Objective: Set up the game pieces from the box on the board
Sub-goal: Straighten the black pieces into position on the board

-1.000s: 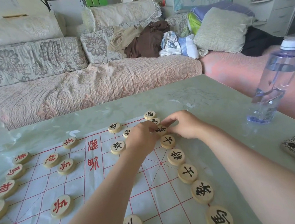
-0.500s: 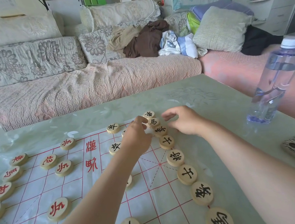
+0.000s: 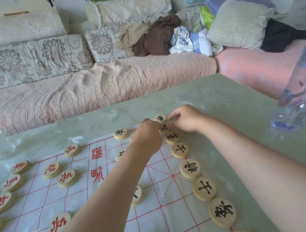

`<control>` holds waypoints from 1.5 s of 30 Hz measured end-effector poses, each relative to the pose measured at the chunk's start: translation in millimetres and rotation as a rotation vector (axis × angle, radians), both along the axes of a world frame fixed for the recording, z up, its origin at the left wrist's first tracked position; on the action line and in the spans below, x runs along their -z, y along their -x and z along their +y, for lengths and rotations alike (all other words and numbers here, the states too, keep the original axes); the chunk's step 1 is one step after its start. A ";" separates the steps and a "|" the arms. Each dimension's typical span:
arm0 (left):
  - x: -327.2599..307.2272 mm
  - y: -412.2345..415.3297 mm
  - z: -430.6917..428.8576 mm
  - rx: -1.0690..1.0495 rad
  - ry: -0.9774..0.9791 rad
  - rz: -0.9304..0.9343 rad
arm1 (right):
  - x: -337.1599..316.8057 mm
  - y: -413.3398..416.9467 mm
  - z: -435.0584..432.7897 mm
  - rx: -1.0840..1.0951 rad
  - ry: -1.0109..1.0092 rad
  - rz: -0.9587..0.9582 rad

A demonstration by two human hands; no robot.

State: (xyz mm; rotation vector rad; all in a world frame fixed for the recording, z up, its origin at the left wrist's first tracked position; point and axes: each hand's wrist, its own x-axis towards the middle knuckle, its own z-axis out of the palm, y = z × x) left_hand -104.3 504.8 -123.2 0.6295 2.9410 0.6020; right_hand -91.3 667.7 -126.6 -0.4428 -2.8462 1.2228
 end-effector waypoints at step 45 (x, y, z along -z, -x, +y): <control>8.3 9.9 -5.8 -0.010 -0.080 0.181 | 6.8 0.5 10.2 -0.201 0.034 0.139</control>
